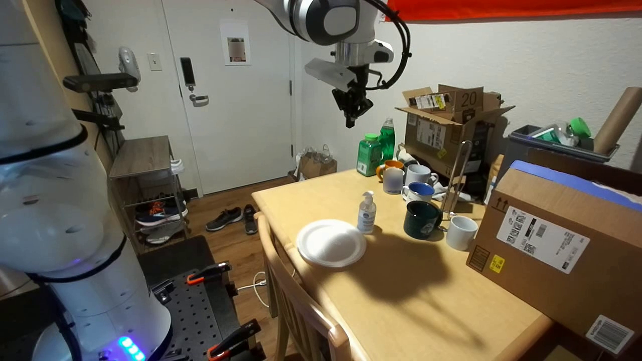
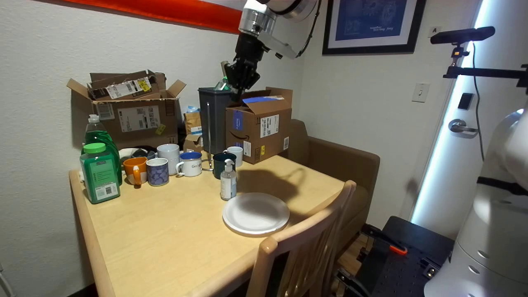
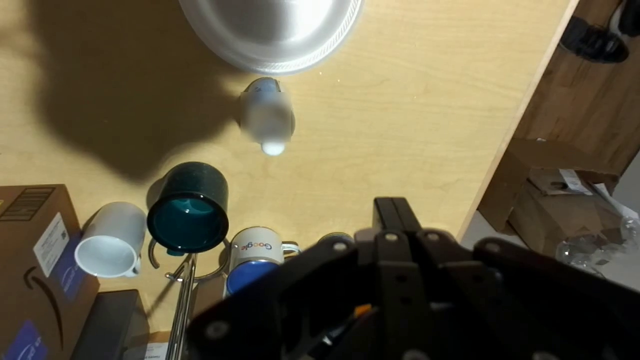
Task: Press the pump dispenser on the bottle next to the plate
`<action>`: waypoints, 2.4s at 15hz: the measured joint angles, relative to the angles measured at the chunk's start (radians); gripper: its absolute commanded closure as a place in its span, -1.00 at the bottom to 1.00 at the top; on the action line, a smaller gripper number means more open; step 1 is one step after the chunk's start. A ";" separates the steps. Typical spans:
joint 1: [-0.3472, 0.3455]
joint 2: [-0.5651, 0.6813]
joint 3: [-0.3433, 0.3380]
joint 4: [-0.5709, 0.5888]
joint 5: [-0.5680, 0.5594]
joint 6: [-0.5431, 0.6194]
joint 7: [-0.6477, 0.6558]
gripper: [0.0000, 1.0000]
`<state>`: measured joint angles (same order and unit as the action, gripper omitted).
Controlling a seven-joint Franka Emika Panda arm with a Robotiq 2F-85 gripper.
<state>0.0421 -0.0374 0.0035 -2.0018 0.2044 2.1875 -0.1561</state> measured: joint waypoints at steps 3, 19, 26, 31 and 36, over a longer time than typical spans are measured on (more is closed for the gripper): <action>-0.004 0.011 0.000 0.000 0.004 0.002 0.000 1.00; -0.030 0.153 -0.001 0.049 0.012 0.052 -0.001 1.00; -0.034 0.194 0.001 0.050 0.012 0.068 -0.001 1.00; -0.039 0.229 0.001 0.050 0.014 0.065 -0.001 1.00; -0.051 0.256 0.001 0.062 0.014 0.017 0.003 1.00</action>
<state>-0.0093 0.2188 0.0045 -1.9401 0.2181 2.2043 -0.1528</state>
